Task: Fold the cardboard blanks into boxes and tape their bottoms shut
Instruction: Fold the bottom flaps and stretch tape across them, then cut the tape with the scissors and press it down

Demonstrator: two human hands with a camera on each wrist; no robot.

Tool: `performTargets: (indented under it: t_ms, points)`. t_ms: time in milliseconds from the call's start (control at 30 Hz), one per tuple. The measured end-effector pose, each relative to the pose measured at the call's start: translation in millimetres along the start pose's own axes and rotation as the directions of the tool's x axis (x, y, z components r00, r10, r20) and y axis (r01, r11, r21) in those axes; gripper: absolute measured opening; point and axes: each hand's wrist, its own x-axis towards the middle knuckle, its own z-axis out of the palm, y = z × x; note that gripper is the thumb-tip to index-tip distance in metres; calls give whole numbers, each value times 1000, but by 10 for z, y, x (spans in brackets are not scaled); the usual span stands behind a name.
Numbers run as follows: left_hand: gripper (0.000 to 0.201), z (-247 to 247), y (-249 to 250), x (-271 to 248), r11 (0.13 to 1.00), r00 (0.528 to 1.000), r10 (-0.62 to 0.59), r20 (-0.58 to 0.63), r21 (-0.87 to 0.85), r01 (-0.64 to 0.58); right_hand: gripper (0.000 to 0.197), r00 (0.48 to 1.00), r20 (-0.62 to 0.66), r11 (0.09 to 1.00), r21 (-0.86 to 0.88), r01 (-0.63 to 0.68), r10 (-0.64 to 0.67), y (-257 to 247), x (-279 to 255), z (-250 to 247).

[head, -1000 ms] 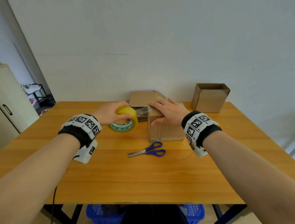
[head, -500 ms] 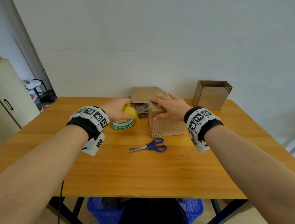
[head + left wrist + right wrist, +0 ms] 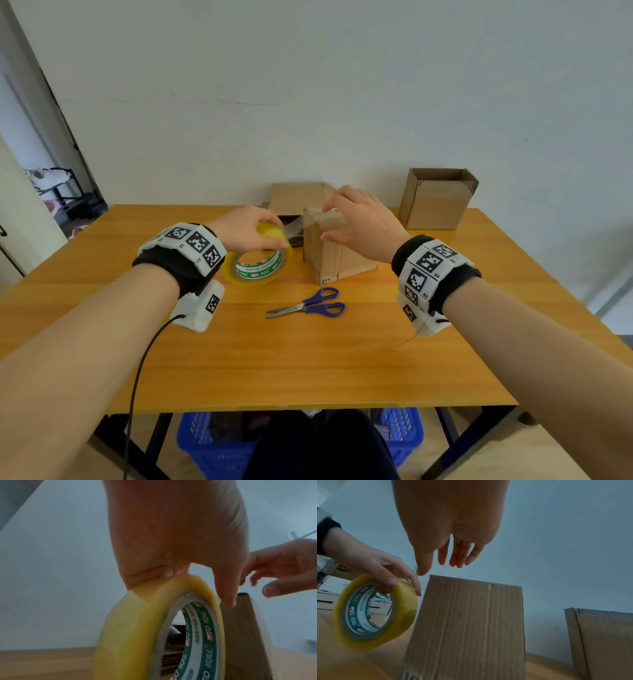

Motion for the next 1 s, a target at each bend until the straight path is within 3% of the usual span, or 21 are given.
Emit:
performTargets:
  t_ms: [67, 167, 267, 367, 500, 667, 900, 1000]
  points:
    - [46, 3, 15, -28, 1000, 1000, 12, 8, -25, -12, 29, 999, 49, 997, 74, -21, 17, -78, -31, -28]
    - [42, 4, 22, -55, 999, 1000, 25, 17, -28, -24, 15, 964, 267, 989, 145, -20, -20, -177, -65, -5]
    - [41, 2, 24, -75, 999, 1000, 28, 13, -17, -28, 16, 870, 493, 994, 105, -25, -30, -242, -82, 108]
    - [40, -8, 24, -78, 999, 999, 32, 19, -18, -32, 29, 786, 618, 1000, -4, -9, 10, -247, -96, 247]
    - [39, -28, 29, -72, 999, 999, 30, 28, -32, -29, 42, 727, 686, 997, -70, 26, 29, -258, -132, 374]
    - [38, -24, 41, -64, 997, 999, 37, 30, -63, -35, 43, 720, 694, 997, -71, 36, 23, -306, -143, 411]
    - [35, 5, 56, -59, 994, 999, 29, 27, -102, -26, 19, 692, 721, 983, -153, 98, 43, -374, -146, 430]
    - [32, 0, 35, -48, 992, 1000, 11, 29, -123, -7, 23, 684, 727, 985, -156, 74, 64, -387, -160, 374]
